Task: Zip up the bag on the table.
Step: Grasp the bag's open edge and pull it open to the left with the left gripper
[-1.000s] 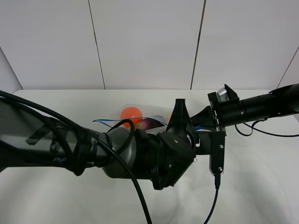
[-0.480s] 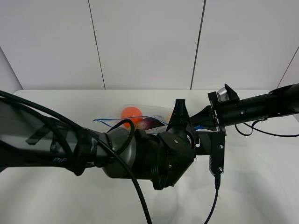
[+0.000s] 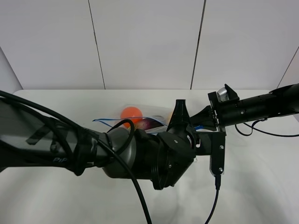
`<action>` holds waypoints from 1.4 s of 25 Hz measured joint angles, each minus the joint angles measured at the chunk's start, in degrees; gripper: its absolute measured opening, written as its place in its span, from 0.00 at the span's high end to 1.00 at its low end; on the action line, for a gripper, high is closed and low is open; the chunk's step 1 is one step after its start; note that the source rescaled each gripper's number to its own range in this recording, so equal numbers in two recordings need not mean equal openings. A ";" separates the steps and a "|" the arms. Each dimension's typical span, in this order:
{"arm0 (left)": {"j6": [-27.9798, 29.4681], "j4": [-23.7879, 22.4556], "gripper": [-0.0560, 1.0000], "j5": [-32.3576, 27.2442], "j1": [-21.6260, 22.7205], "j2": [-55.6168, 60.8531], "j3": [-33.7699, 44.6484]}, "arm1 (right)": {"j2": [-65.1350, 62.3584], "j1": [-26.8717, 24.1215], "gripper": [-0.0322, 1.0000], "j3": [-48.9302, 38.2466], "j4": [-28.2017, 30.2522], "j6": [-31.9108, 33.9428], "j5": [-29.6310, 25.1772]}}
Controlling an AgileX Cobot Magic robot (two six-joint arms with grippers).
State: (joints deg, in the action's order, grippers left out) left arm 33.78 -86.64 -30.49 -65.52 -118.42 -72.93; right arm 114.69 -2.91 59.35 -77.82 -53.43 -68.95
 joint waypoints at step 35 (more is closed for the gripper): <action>-15.40 15.17 0.95 -14.05 6.27 0.12 0.00 | 0.00 -0.16 0.97 0.00 2.11 -0.05 0.82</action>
State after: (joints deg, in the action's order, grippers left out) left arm 18.38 -71.48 -44.54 -59.25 -118.30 -72.93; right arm 114.69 -3.08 59.35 -75.70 -53.48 -68.14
